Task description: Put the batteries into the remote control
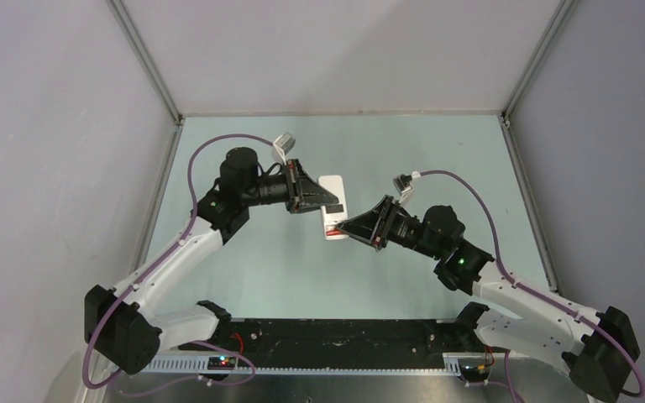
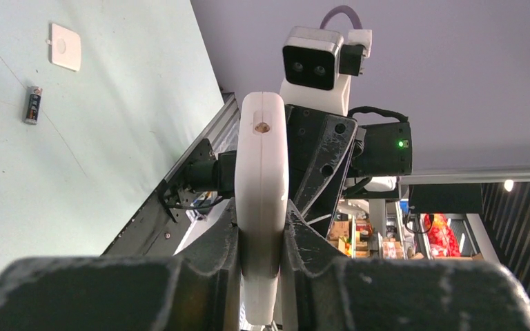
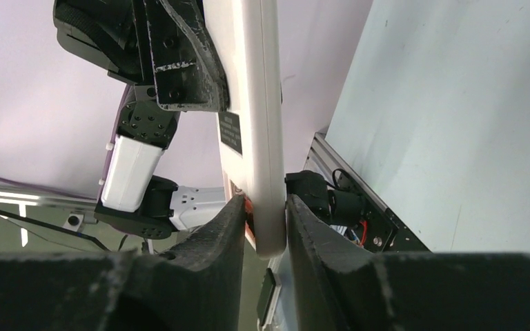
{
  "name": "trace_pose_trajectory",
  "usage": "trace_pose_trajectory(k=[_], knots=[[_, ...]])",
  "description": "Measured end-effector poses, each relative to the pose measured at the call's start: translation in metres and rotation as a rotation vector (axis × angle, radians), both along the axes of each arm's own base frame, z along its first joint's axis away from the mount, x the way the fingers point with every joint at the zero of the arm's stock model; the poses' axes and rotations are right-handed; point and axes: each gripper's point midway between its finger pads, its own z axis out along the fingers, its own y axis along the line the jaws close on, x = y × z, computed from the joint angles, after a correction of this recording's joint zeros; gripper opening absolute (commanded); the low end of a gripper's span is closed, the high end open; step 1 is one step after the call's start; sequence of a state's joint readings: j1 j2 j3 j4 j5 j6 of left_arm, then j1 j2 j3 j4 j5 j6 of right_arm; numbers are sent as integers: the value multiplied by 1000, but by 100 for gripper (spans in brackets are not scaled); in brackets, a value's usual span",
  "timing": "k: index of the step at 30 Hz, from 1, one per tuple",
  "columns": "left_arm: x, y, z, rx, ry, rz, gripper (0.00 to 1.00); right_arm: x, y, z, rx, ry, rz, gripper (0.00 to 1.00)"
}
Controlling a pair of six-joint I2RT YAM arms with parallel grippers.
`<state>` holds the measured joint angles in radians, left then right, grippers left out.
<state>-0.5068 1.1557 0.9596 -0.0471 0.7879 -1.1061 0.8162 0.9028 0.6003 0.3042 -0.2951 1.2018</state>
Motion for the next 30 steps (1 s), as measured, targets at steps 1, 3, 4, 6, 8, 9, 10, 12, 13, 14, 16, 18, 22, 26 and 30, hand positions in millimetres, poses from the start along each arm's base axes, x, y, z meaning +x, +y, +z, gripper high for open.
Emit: trace_pose_trajectory(k=[1,3,4,6,8,9,10,12,13,14,16,18,22,26,30], knots=[[1,1,0,0,0,4,0,0,-1,0,-1,-1,-3,30],[4,3,0,0,1,14,0,0,-2,1,-4,-7,-8,27],[6,4,0,0,0,19,0,1,-2,0,-5,-7,-13,26],[7,5,0,0,0,23,0,2,-3,0,-7,-9,-18,23],[7,5,0,0,0,23,0,2,-3,0,-8,-10,-18,21],[7,5,0,0,1,23,0,2,-3,0,-8,-11,-18,17],[7,5,0,0,1,23,0,2,-3,0,-9,-12,-18,15],[7,5,0,0,1,24,0,2,-2,-1,-10,-12,-17,11],[7,6,0,0,1,24,0,2,-2,-1,-10,-12,-16,10],[8,6,0,0,-1,25,0,2,-1,-1,-10,-12,-13,10],[8,7,-1,4,-9,26,0,3,0,-2,-10,-11,-13,9],[9,7,-1,6,-16,27,0,3,0,-2,-11,-11,-13,15],[8,9,1,12,-50,32,0,3,1,-3,-12,-10,-14,67],[10,16,10,16,-142,66,0,4,0,-7,-24,5,-25,80],[7,24,25,15,-252,95,0,7,-3,-5,-18,-3,-54,82]])
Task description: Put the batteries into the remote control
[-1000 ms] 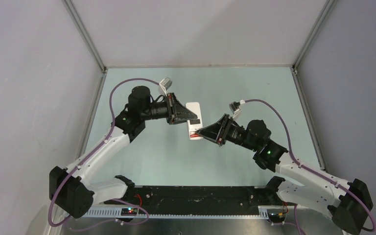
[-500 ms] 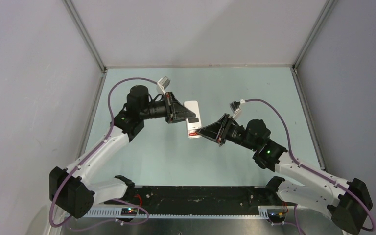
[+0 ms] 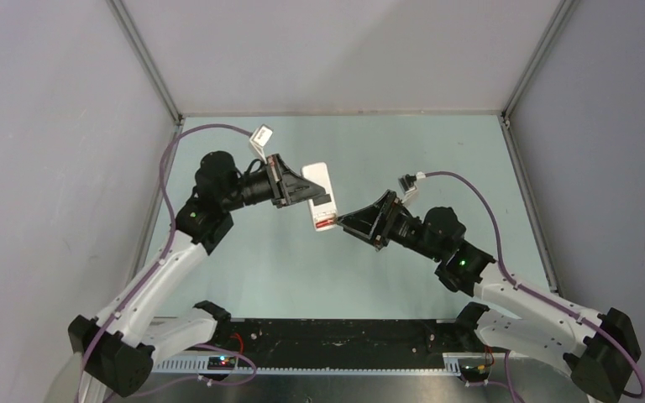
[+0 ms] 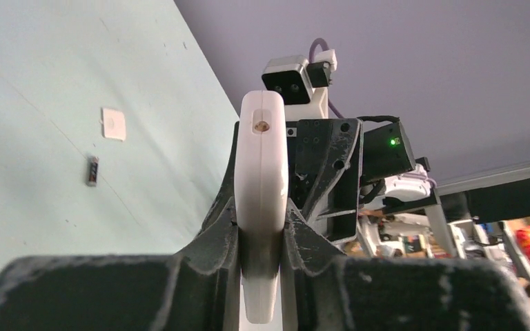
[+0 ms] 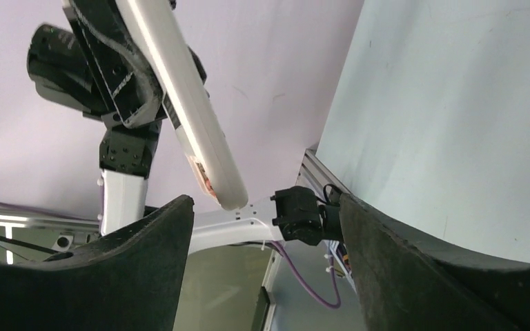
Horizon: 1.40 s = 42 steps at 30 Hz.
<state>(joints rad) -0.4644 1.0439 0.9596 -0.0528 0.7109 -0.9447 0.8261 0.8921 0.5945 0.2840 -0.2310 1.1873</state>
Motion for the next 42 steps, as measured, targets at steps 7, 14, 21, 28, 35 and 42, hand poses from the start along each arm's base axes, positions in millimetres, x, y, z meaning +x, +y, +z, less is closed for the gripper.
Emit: trace_pose_trajectory(k=[7,14,21,28,35,42], knots=[[-5,11,22,11,-193,80,0,8,-4,9,28,-1,-81,80],[-5,13,26,29,-267,115,0,11,4,32,56,-2,-108,73],[0,15,24,37,-273,143,0,11,21,26,45,31,-89,53],[0,15,23,43,-274,144,0,11,29,19,43,59,-77,44],[0,15,22,41,-276,144,0,13,31,21,54,60,-80,48],[0,15,19,45,-271,142,0,14,33,17,57,84,-80,44]])
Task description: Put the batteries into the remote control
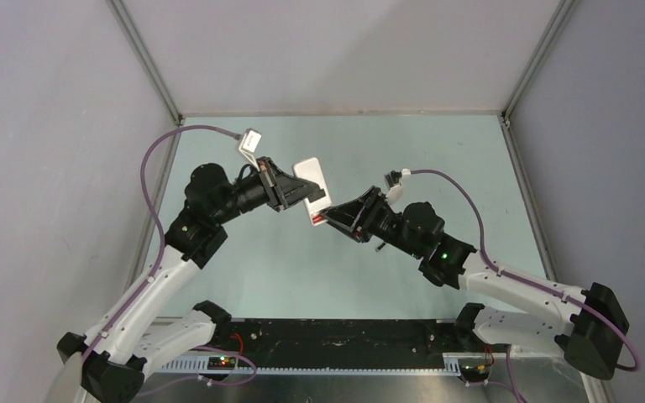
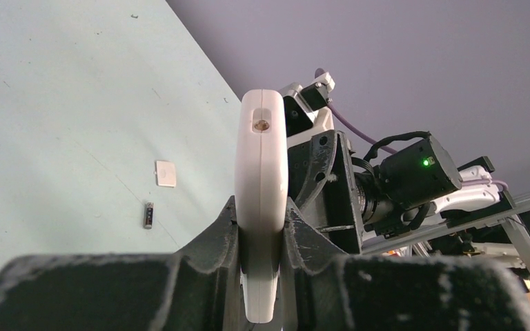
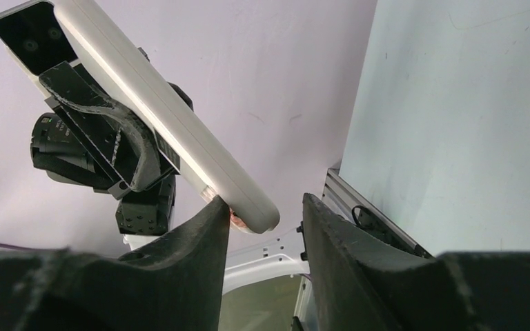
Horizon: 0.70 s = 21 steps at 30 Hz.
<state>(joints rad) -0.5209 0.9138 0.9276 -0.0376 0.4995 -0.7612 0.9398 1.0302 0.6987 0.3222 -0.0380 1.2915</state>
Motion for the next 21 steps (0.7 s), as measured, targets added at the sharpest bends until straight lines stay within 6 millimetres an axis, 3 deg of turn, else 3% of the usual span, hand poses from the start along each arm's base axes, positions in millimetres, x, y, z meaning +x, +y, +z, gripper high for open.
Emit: trace_pose_trajectory(k=[6,17,21], knots=[[0,0,-1,4,3,1,0,1,4,2,22,15,9,25],[2,4,2,-9,8,28,0,2,6,4,39,13,19,0],[1,5,3,-19,23,36,0,2,6,5,43,13,23,0]])
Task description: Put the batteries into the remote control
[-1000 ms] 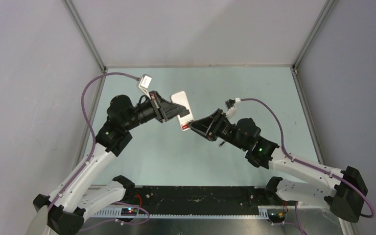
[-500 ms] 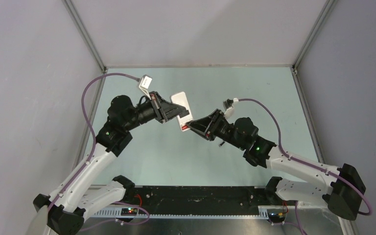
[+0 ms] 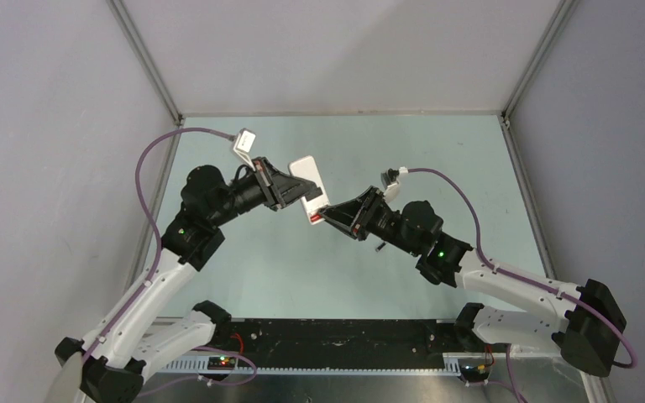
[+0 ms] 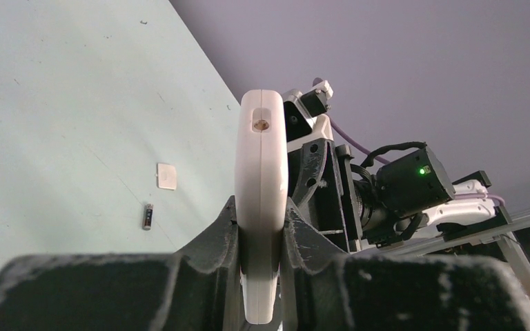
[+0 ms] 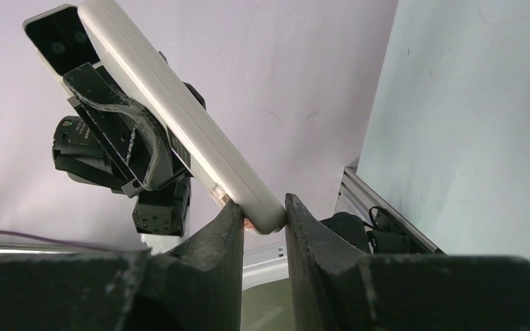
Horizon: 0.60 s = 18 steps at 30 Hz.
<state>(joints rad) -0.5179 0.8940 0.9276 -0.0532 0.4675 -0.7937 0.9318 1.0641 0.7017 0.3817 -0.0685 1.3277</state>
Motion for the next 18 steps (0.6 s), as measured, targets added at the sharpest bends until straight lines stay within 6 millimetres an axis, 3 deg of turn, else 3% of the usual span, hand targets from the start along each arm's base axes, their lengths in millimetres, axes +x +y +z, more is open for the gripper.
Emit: trace_pose_trajectory(k=[9,18], knots=[[-5,8,12,-48,14,47,0,-4,0,14,41,-31,8,0],[-4,12,10,-81,25,78,0,-5,0,15,43,-33,9,0]])
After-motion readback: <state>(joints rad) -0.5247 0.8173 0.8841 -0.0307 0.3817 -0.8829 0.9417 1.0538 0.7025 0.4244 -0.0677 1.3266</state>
